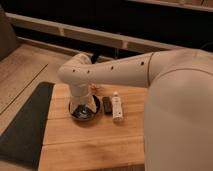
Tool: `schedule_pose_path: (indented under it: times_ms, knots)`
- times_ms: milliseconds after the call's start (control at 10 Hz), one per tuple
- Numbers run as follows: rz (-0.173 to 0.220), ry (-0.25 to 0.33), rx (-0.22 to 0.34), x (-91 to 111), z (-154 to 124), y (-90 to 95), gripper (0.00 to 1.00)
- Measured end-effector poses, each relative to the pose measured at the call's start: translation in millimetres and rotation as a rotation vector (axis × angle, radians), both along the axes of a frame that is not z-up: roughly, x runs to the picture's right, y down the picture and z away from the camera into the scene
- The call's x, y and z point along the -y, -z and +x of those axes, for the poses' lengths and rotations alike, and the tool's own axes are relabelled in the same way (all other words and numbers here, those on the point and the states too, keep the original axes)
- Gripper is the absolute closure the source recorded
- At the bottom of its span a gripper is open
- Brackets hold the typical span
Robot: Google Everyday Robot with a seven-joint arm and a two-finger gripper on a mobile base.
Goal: Place the pepper in the ceramic cup
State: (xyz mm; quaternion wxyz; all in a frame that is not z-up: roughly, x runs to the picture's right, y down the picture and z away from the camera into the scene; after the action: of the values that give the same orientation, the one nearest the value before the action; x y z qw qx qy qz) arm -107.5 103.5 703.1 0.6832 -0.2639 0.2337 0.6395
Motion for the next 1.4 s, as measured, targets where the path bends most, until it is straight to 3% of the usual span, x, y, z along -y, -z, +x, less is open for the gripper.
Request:
schedule_pose_path:
  times_ms: [1000,1100,1200,1400]
  knots:
    - [0.011,0.004,0.006,2.1,-2.2,0.9,0.35]
    - [0.036,0.018,0.015,7.3,-4.1,0.4,0.35]
    - [0.092,0.051,0.044,20.2,-9.0,-0.2,0.35]
    - [0.243,0.154,0.144,62.7,-16.7,0.0,0.35]
